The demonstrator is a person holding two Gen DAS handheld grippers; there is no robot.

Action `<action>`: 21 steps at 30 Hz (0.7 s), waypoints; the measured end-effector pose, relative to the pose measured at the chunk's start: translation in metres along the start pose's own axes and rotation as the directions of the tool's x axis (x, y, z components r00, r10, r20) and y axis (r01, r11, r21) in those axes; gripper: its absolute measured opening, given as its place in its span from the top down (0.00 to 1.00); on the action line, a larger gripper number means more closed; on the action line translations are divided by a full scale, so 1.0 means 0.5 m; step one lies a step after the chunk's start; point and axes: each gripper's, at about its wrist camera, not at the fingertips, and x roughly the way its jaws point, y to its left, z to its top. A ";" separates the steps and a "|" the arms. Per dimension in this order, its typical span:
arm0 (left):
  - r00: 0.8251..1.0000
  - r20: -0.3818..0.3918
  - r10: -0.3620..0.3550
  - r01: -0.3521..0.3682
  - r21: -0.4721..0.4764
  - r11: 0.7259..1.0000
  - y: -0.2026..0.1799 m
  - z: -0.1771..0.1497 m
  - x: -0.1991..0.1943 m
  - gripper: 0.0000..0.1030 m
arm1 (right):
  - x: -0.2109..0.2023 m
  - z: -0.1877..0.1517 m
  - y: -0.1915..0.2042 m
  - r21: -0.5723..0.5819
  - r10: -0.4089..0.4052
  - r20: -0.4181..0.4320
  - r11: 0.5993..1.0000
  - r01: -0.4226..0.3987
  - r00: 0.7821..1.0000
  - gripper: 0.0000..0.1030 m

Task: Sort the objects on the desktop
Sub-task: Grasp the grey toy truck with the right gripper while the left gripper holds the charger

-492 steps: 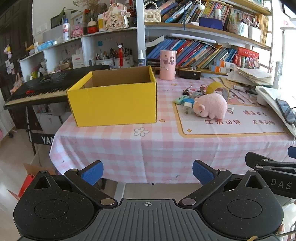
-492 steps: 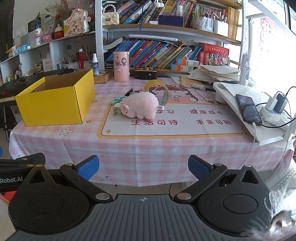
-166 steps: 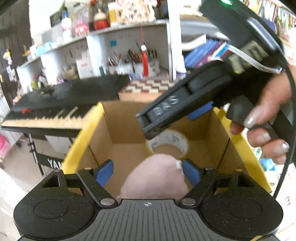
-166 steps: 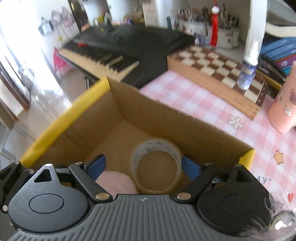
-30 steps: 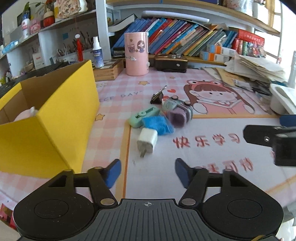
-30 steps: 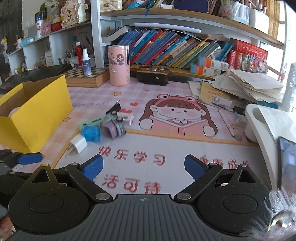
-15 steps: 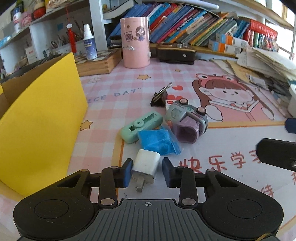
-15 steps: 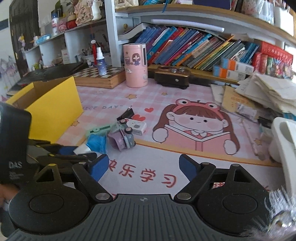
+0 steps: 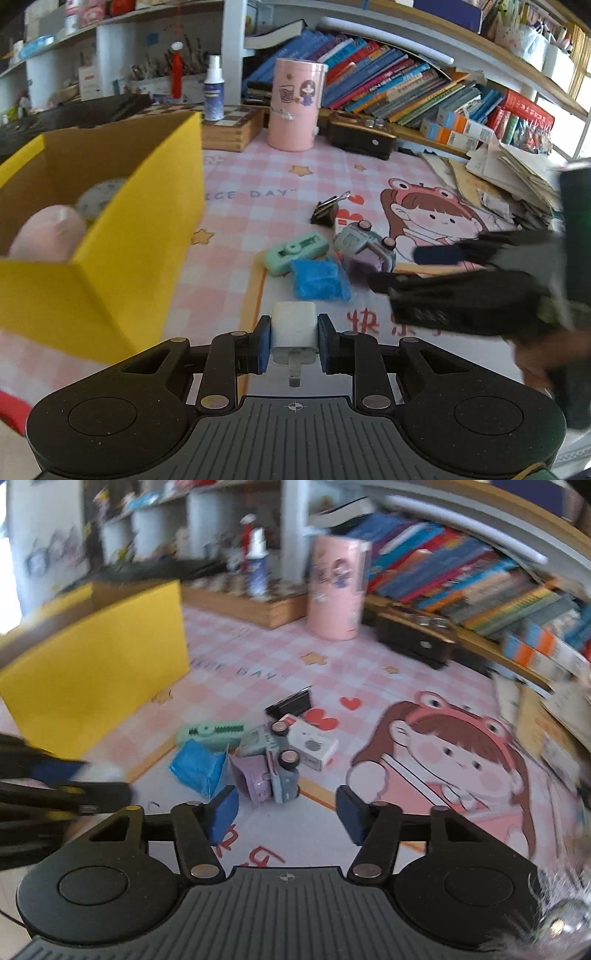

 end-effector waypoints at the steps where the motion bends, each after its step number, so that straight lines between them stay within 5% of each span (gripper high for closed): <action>1: 1.000 -0.001 0.006 -0.006 -0.010 1.000 0.004 -0.004 -0.009 0.77 | 0.013 0.003 0.000 -0.019 0.010 -0.007 1.000 -0.010 1.000 0.50; 9: 0.999 0.010 0.039 -0.038 -0.075 0.996 0.028 -0.019 -0.052 0.77 | 0.084 0.028 0.014 -0.128 0.052 -0.008 0.990 -0.053 0.999 0.50; 21: 0.998 0.038 0.045 -0.040 -0.114 0.993 0.035 -0.035 -0.083 0.77 | 0.048 0.025 0.008 -0.028 0.060 0.009 0.998 -0.060 0.998 0.59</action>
